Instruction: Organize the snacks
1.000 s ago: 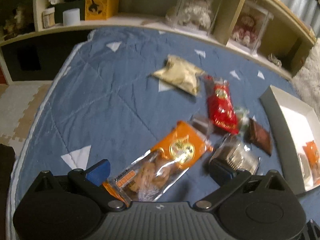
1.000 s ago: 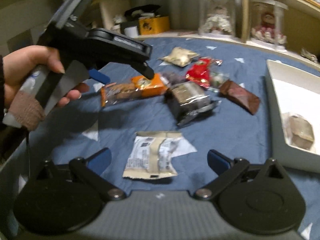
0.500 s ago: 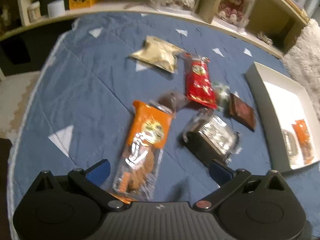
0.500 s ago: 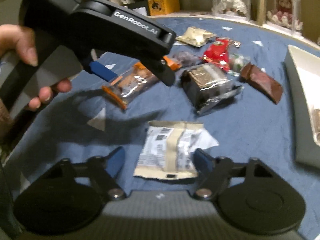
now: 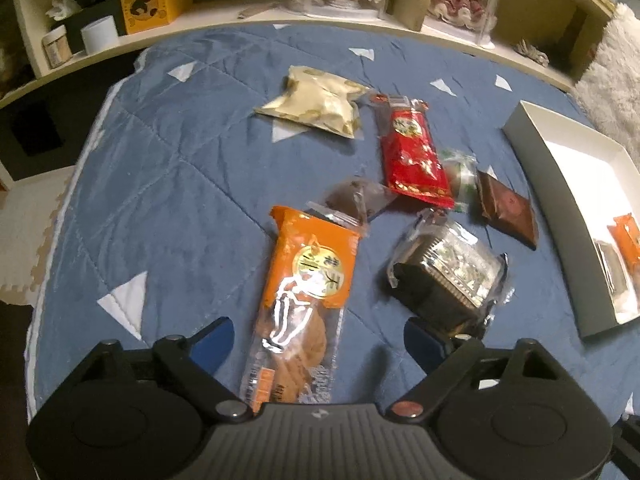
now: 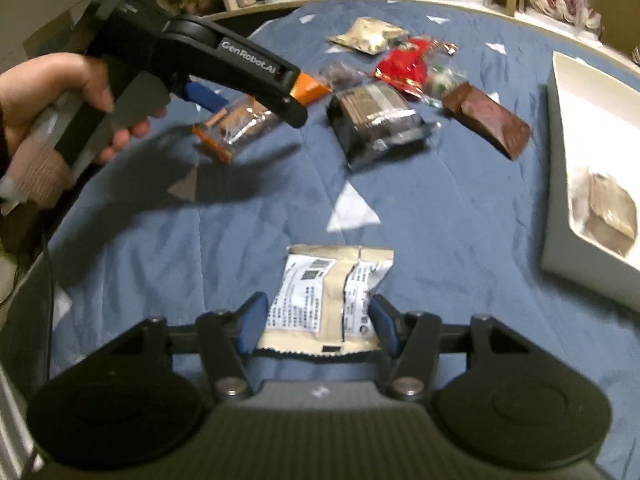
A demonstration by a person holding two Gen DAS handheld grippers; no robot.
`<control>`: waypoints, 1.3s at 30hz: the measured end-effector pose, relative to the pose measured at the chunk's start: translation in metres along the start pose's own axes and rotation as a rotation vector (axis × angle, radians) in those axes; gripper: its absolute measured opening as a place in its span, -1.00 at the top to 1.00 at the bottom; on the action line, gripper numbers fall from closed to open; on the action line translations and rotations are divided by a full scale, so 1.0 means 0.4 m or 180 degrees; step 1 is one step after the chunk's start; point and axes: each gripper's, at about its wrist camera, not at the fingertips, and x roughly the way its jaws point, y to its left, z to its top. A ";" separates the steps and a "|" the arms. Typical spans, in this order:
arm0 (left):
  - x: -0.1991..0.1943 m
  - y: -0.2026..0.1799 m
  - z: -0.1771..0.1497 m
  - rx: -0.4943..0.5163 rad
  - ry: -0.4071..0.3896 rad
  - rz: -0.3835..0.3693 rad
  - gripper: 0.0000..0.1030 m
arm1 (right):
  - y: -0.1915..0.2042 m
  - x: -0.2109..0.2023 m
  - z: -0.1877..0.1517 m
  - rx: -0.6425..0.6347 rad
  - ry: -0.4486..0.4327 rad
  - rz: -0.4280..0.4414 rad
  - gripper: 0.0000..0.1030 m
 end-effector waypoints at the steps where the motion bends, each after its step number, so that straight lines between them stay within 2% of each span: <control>1: 0.000 -0.003 -0.001 0.0012 0.0037 -0.0028 -0.69 | -0.001 -0.002 -0.002 -0.0005 0.0010 -0.0009 -0.30; 2: -0.001 -0.007 -0.002 0.0023 0.0080 -0.0049 -0.68 | 0.002 -0.001 -0.003 -0.0006 0.0012 -0.0024 -0.45; 3: -0.004 -0.012 -0.003 0.0041 0.0108 -0.0060 -0.68 | 0.008 0.000 -0.002 -0.0028 0.0001 -0.0044 -0.52; 8: -0.014 -0.029 -0.004 0.0080 0.0137 -0.0059 -0.68 | 0.021 0.021 0.020 0.0009 0.0018 -0.0078 -0.52; 11: -0.006 -0.028 0.003 0.0025 0.0073 0.0063 -0.63 | 0.009 0.037 0.033 0.0158 0.0041 -0.0116 -0.46; 14: 0.009 -0.021 0.011 -0.0029 0.0025 0.0193 -0.56 | -0.010 0.048 0.043 0.0223 0.0073 -0.0166 -0.22; 20: 0.032 -0.023 0.009 0.0048 0.0180 0.0362 -0.28 | -0.010 0.044 0.039 0.0206 0.0066 -0.0187 -0.14; 23: 0.011 -0.018 0.006 -0.0014 0.0193 0.0364 0.09 | -0.013 0.037 0.036 0.0222 0.0045 -0.0162 -0.11; 33: -0.080 0.017 -0.031 -0.0452 -0.0042 0.0233 0.14 | -0.042 -0.019 0.041 0.0274 -0.0148 -0.0188 0.02; 39: -0.147 0.000 -0.048 -0.0554 -0.0242 0.0115 0.14 | -0.067 -0.071 0.052 0.0380 -0.0348 -0.0261 0.02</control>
